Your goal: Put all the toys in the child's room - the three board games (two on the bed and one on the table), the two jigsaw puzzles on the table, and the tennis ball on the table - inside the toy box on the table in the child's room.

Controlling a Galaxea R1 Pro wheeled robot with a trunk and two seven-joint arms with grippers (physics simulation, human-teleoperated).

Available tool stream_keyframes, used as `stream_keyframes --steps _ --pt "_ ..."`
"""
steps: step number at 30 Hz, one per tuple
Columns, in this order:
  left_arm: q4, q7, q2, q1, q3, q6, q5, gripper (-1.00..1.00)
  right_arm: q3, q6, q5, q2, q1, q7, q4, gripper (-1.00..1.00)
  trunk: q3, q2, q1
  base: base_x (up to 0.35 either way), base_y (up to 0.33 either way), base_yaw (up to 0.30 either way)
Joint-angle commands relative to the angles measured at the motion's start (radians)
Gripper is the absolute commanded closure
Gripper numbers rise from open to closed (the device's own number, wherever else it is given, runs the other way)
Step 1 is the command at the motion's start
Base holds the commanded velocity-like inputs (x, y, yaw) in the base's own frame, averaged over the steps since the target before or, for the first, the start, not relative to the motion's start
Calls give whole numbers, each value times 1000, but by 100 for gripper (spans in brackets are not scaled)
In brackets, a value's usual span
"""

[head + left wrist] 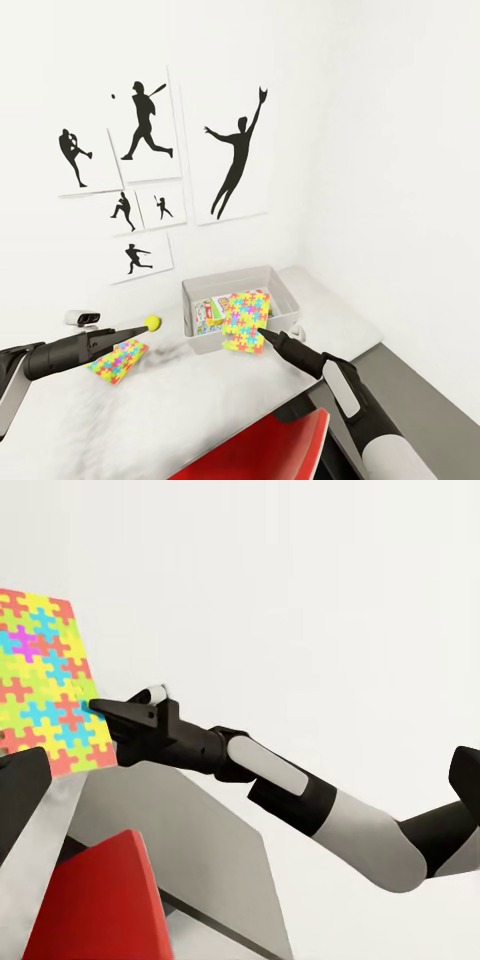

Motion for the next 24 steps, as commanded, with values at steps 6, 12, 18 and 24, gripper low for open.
stream_keyframes --steps 6,12,18,24 --pt "0 -2 0 0 0 11 1 -100 -1 9 -10 0 -1 -1 0 100 -2 -2 1 1 0 0" --pt "0 -2 0 -1 0 11 1 -100 -2 10 -10 0 -1 -1 -1 100 -2 -2 1 0 0 0" --pt "0 -2 0 -1 0 11 1 -100 -1 9 -10 0 -1 -1 -1 100 -2 -2 1 0 0 0" --pt "0 -2 1 -1 0 11 1 -100 -1 9 -10 0 -1 -1 -1 100 -2 -2 1 0 0 0"
